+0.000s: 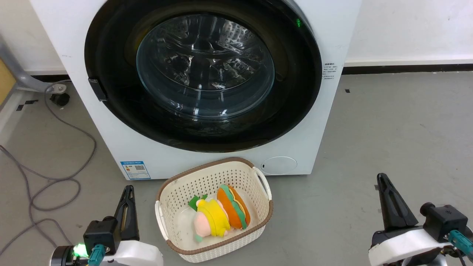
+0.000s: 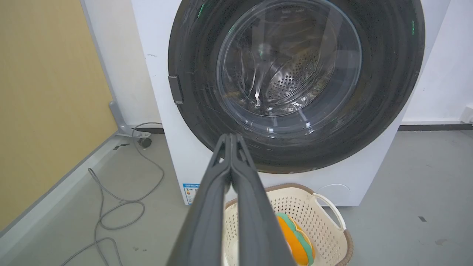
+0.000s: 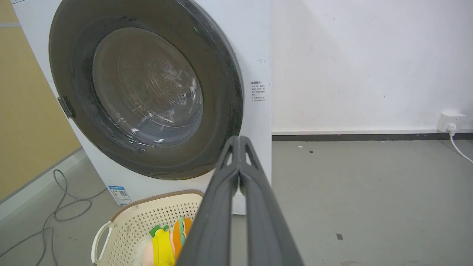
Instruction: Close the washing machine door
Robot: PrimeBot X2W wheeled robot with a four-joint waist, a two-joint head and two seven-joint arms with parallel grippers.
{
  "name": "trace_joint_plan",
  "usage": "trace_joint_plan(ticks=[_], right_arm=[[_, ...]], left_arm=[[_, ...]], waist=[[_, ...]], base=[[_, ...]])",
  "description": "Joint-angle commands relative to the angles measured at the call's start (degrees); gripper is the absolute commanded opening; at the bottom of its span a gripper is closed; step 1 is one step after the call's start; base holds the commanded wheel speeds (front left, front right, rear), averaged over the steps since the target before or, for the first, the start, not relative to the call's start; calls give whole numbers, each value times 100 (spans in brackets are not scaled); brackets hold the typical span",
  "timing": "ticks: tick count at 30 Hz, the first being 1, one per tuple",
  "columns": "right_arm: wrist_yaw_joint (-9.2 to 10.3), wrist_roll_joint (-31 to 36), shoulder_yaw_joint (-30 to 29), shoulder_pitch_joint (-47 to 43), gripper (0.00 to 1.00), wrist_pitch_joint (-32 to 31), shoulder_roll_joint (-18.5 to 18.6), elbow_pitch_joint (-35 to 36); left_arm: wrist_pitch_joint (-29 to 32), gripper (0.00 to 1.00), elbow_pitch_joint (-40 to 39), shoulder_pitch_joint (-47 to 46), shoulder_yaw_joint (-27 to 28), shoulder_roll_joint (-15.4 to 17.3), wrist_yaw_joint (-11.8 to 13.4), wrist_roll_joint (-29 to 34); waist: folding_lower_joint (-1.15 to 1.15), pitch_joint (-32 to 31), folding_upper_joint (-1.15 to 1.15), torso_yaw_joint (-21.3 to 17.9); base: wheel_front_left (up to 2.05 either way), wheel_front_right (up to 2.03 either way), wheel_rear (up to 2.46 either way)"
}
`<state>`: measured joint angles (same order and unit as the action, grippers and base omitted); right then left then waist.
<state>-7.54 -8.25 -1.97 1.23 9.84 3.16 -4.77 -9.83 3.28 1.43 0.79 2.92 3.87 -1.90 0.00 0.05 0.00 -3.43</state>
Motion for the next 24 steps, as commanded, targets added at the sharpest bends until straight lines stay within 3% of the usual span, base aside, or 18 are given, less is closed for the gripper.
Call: trace_joint_plan(ticks=[1,24], right_arm=[[2,57,11,-42,0,-23,-10,48],[3,273,63,-65,0,-293,-15,169]], left_arm=[[26,0,-27,-45,-4,-1,-21,49],[295,0,-112,-72,-25,-2,-124,88]], waist=[[0,0,0,5],[0,-1,0,100]], base=[[0,0,0],[0,0,0]])
